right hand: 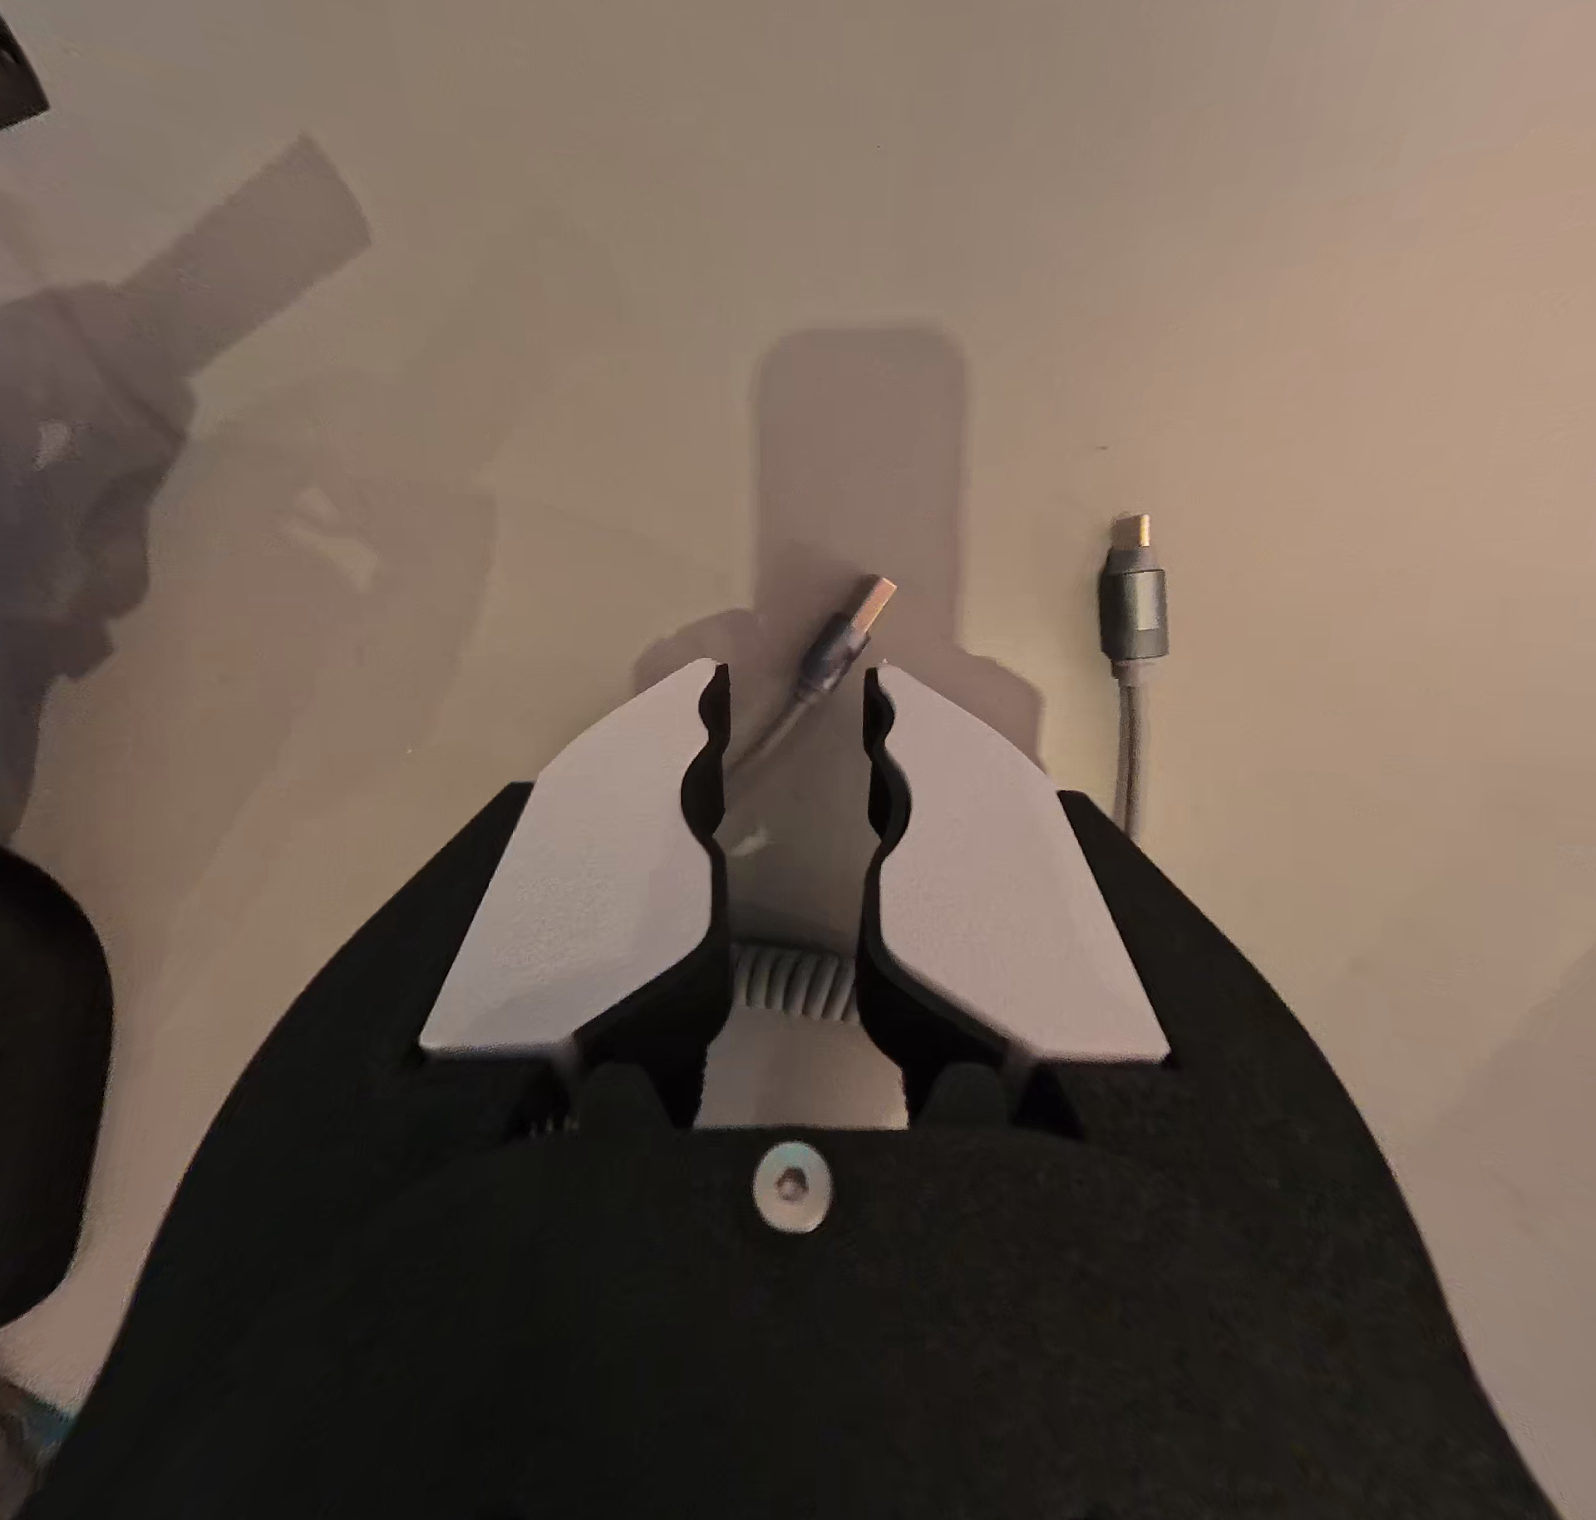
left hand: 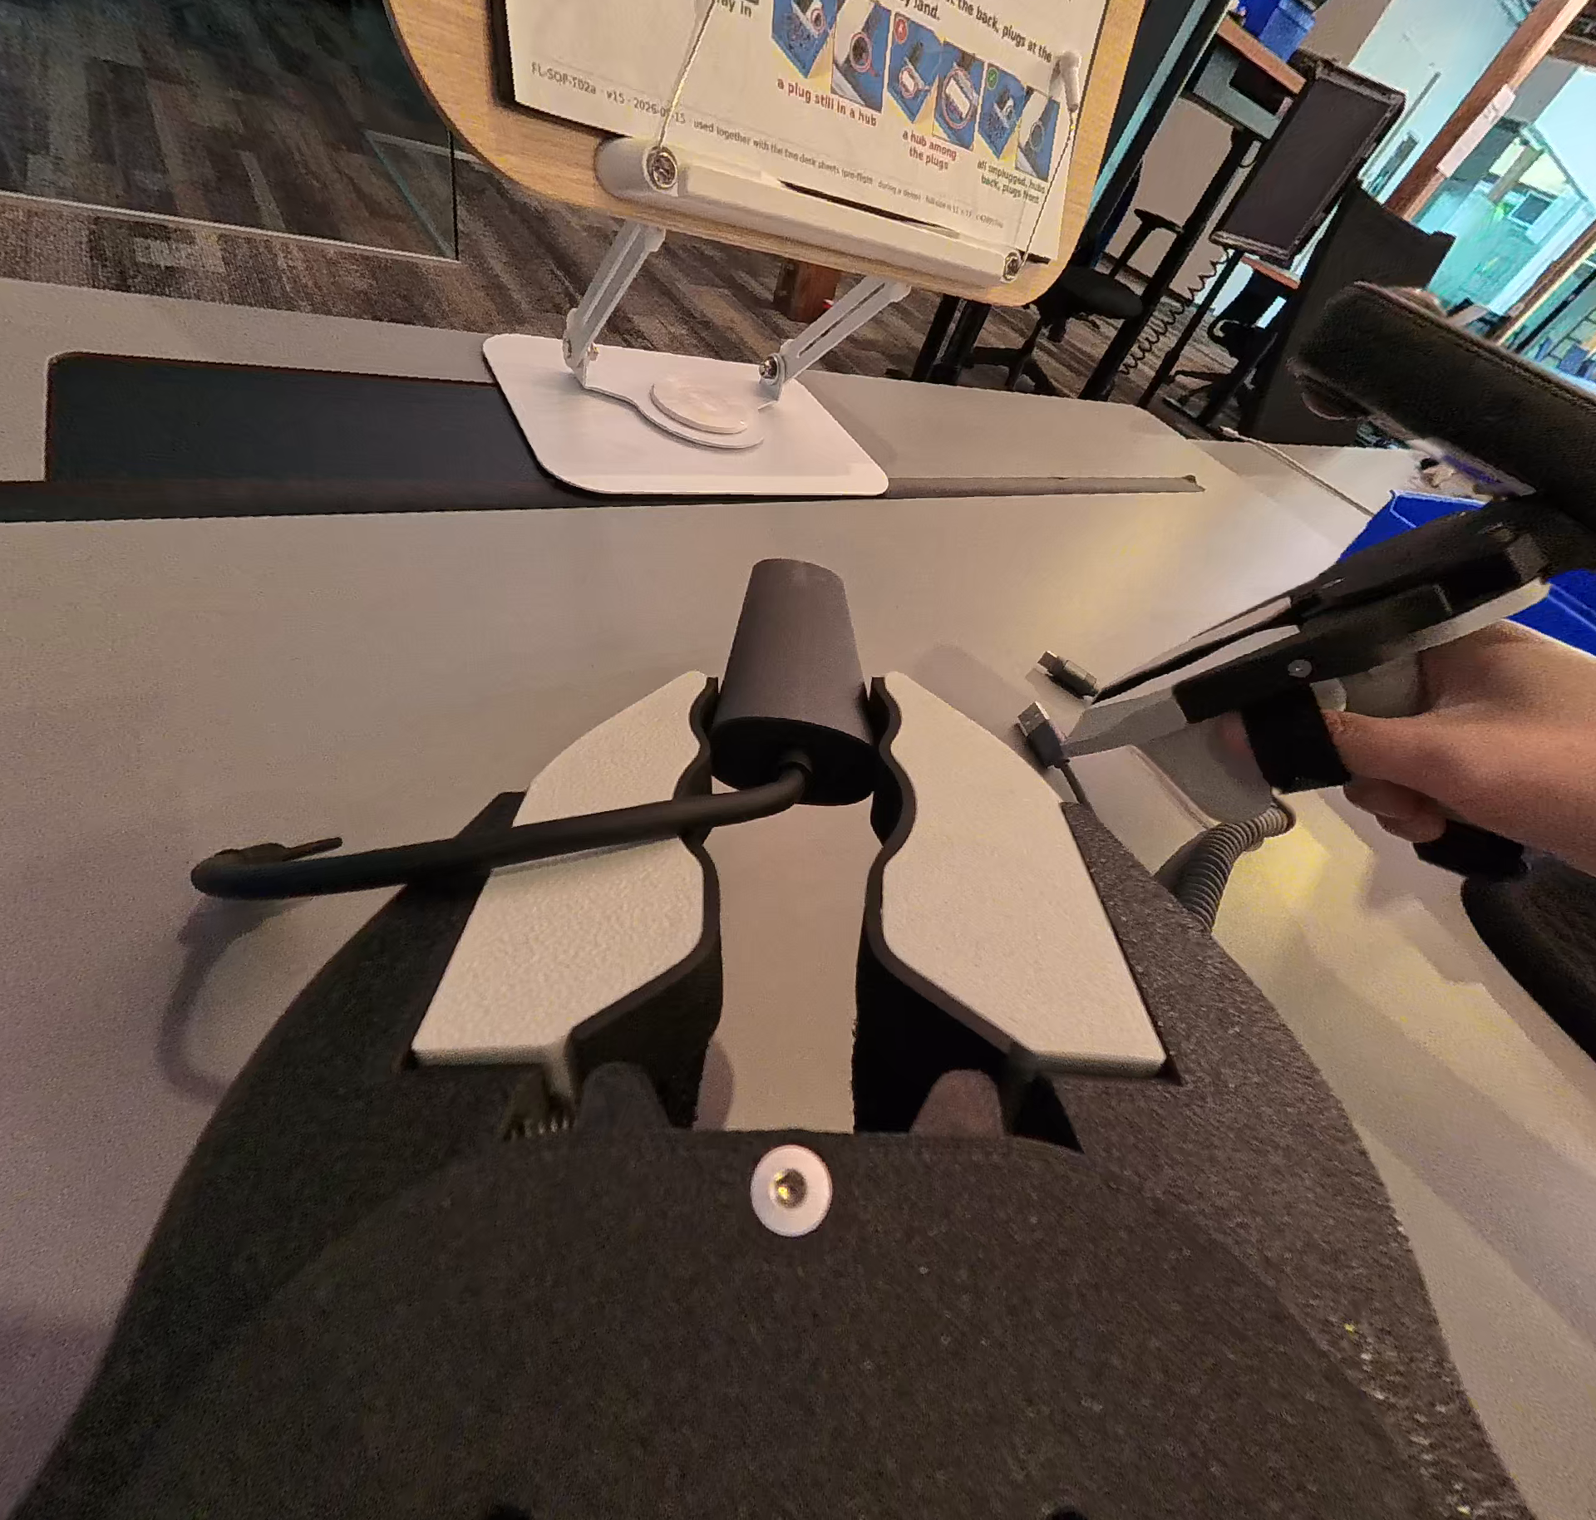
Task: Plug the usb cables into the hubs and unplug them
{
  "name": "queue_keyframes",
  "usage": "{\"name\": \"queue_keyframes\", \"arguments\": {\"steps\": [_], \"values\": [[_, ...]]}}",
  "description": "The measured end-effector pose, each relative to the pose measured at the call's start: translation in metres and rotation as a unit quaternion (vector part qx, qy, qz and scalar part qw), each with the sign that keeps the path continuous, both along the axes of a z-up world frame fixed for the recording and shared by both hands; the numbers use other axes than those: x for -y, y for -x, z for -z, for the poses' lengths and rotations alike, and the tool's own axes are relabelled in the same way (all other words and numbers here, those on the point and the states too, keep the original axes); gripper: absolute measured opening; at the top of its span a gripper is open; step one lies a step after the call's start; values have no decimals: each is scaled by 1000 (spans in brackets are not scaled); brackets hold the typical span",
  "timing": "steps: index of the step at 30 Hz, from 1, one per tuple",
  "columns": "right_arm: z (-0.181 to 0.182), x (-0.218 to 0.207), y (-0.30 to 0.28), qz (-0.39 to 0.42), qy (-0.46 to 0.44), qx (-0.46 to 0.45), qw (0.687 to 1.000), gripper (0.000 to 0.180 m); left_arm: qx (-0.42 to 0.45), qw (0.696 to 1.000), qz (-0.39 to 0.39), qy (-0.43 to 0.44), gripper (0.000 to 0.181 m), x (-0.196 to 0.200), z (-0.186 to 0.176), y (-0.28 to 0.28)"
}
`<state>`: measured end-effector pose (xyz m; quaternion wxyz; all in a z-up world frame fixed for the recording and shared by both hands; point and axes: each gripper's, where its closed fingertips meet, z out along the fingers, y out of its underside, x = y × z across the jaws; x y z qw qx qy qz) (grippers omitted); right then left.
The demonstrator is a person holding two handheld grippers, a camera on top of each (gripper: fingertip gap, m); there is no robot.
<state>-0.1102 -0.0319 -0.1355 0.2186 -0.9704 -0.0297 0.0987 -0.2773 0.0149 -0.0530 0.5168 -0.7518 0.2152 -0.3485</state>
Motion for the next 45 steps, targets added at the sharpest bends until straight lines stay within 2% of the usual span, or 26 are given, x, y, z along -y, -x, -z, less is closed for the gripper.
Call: {"name": "queue_keyframes", "arguments": {"steps": [6,8,11,13,15,16,18,20,25,29,34,45], "values": [[16,2,-1,3,25,58,998,33,5,1000,4,2,32,1,-1,-1],[19,2,-3,0,27,61,998,17,8,1000,6,2,32,1,-2,-1],[20,-1,-1,-20,14,36,999,10,12,1000,8,4,32,2,-2,-1],[19,0,8,-44,5,-20,999,9,14,1000,15,5,32,3,-2,-3],[7,-1,24,-60,-25,-128,990,8,21,999,27,-3,32,5,-5,-6],[-4,-1,33,-66,-46,-195,977,8,26,999,36,-10,32,7,-8,-8],[-36,4,52,-96,-92,-341,930,8,31,998,47,-30,32,10,-14,-12],[-53,10,56,-113,-116,-408,898,8,39,996,66,-51,33,15,-21,-17],[-77,39,78,-220,-138,-457,851,8,82,986,107,-95,32,28,-39,-25],[-91,54,87,-262,-131,-495,818,8,89,978,135,-130,32,38,-47,-32],[-93,61,89,-276,-111,-509,808,8,67,970,156,-172,32,49,-49,-41],[-89,61,86,-279,-102,-508,809,8,49,971,158,-172,32,49,-44,-44]]}}
